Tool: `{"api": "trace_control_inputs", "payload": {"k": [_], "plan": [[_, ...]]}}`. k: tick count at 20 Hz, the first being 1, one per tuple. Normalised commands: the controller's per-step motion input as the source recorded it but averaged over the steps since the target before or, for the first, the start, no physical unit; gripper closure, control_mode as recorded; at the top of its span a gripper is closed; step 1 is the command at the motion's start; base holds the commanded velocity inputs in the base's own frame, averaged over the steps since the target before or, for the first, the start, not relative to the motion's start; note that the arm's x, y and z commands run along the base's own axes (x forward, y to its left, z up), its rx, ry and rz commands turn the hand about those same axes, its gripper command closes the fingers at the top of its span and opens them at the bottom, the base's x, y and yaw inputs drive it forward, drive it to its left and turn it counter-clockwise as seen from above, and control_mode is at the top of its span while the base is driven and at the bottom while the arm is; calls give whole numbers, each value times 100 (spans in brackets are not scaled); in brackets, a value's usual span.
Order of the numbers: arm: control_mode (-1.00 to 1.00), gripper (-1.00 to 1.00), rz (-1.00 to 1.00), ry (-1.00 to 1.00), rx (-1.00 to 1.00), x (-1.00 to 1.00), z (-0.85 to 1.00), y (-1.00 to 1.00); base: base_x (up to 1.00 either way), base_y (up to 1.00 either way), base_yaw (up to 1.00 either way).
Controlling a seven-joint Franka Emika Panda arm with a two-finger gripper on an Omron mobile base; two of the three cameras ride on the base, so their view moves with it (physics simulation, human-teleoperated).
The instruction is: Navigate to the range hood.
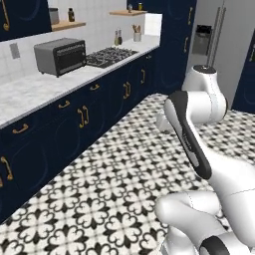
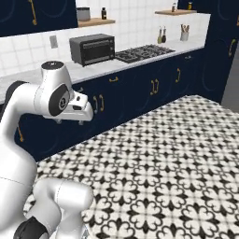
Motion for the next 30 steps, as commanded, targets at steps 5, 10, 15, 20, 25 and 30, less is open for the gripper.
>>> {"api": "trace_control_inputs", "payload": {"k": [5, 10, 15, 20, 25, 30], "plan": [[100, -100, 0, 0, 0, 0, 0, 0, 100, 0, -13], [100, -100, 0, 0, 0, 0, 0, 0, 100, 0, 3], [100, -100, 0, 0, 0, 0, 0, 0, 100, -13, 21], [100, -100, 0, 0, 0, 0, 0, 0, 100, -32, 31], [100, -100, 0, 0, 0, 0, 0, 0, 100, -44, 32], [100, -100, 0, 0, 0, 0, 0, 0, 100, -58, 30]]}}
